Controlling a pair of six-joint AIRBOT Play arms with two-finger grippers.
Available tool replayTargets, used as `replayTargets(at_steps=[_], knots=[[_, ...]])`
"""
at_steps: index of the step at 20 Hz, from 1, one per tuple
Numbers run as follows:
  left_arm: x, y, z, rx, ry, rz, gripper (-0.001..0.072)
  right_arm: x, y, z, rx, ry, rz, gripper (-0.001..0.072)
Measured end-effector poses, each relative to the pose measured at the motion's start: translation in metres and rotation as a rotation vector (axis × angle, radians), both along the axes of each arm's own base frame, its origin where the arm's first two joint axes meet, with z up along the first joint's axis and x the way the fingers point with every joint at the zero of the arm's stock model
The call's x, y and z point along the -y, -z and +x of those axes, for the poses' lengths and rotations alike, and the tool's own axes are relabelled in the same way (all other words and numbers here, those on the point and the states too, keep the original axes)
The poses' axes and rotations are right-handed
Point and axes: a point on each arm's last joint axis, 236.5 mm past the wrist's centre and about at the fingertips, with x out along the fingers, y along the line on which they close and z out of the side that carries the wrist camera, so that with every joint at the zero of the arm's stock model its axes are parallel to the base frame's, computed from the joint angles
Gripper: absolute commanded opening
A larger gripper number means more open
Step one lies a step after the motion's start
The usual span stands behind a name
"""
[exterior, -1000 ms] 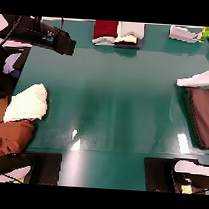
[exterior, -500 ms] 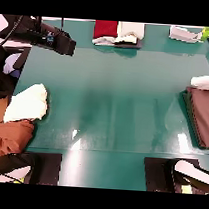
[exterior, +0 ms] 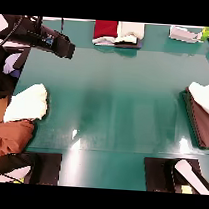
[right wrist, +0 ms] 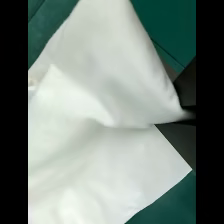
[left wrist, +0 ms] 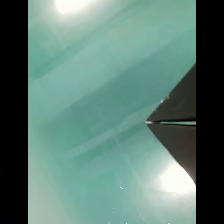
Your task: Fold the shirts.
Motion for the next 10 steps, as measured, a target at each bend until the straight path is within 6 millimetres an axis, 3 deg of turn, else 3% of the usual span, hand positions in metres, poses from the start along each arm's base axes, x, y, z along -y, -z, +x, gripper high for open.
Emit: replayTargets(at_steps=[2,3,4,5,8,10], knots=[[-0.001,0.002,-0.002,-0.007,0.004,0.008,0.0024,-0.001,0.027,-0.017,-0.036,0.032,0.015,0.004],[-0.001,0.002,-0.002,-0.01,0.006,0.011,0.0024,-0.002,0.037,-0.023,-0.048,0.043,0.025,0.0208],[-0.001,0.003,-0.003,-0.012,0.007,0.013,0.0024,-0.002,0.047,-0.028,-0.064,0.048,0.036,0.0447],[-0.001,0.004,-0.003,-0.015,0.008,0.015,0.0024,-0.002,0.055,-0.033,-0.08,0.046,0.043,0.0562],[-0.001,0.004,-0.004,-0.016,0.01,0.017,0.0024,0.004,0.062,-0.038,-0.096,0.044,0.049,0.0565],[-0.002,0.004,-0.004,-0.017,0.01,0.018,0.0024,0.012,0.049,-0.03,-0.063,0.038,0.028,0.0565]])
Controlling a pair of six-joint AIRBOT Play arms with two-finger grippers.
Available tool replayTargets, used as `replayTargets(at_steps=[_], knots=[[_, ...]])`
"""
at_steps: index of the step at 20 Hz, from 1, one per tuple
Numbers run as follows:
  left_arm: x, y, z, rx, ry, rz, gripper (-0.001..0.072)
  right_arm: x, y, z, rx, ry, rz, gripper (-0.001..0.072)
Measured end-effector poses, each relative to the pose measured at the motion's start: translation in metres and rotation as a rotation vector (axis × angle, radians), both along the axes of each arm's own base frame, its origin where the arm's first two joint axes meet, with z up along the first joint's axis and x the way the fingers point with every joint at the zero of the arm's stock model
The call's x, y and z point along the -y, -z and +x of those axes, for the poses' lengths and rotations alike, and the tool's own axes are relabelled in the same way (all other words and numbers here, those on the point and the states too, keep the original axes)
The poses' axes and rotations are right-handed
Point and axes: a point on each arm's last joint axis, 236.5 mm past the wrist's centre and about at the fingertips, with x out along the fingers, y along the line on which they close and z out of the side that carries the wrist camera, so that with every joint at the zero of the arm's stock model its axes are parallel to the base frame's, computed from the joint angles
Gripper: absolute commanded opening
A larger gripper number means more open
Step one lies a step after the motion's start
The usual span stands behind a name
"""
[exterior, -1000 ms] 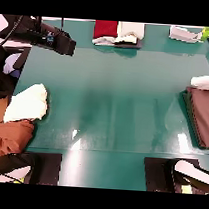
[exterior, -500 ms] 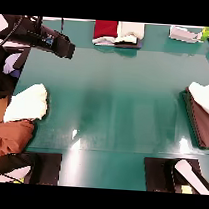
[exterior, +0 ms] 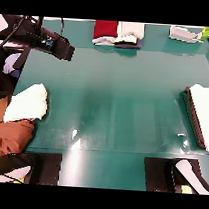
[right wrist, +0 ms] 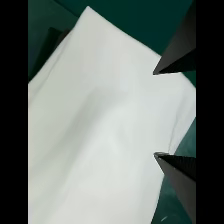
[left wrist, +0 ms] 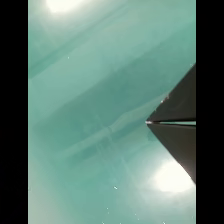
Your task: Fold the shirts.
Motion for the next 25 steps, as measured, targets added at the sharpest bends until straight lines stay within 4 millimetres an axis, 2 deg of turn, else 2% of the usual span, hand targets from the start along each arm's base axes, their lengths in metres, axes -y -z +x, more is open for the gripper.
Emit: replayTargets(at_steps=[2,3,5,8,11,13,14,16,17,20,22,25], knots=[[0.0,0.0,0.0,0.0,0.0,0.0,0.0024,-0.001,-0.024,0.03,0.09,-0.049,-0.023,0.0564],[0.0,0.0,0.0,-0.001,0.0,0.0,0.0024,-0.009,-0.038,0.051,0.147,-0.096,-0.029,0.0562],[0.0,-0.001,0.001,0.004,0.0,-0.003,0.0024,-0.039,-0.064,0.097,0.257,-0.227,-0.024,0.0561],[0.001,-0.005,0.006,0.033,-0.007,-0.011,0.0024,-0.113,-0.089,0.156,0.366,-0.479,0.01,0.0559],[0.0,-0.01,0.011,0.06,-0.013,-0.013,0.0024,-0.203,-0.094,0.192,0.409,-0.742,0.066,0.0554],[0.001,-0.012,0.013,0.072,-0.015,-0.017,0.0024,-0.259,-0.091,0.203,0.416,-0.892,0.106,0.0549],[0.0,-0.012,0.014,0.075,-0.017,-0.014,0.0024,-0.282,-0.087,0.206,0.41,-0.955,0.123,0.052],[0.0,-0.013,0.015,0.08,-0.018,-0.017,0.0024,-0.325,-0.079,0.208,0.402,-1.061,0.156,0.0156],[0.0,-0.013,0.015,0.081,-0.019,-0.017,0.0024,-0.343,-0.075,0.208,0.394,-1.106,0.171,0.0021],[0.0,-0.014,0.015,0.084,-0.019,-0.018,0.0024,-0.377,-0.064,0.205,0.371,-1.188,0.2,0.0024],[0.0,-0.014,0.016,0.086,-0.019,-0.019,0.0024,-0.387,-0.06,0.203,0.364,-1.213,0.21,0.0023],[0.0,-0.014,0.016,0.086,-0.019,-0.019,0.0024,-0.393,-0.058,0.202,0.358,-1.226,0.216,0.0023]])
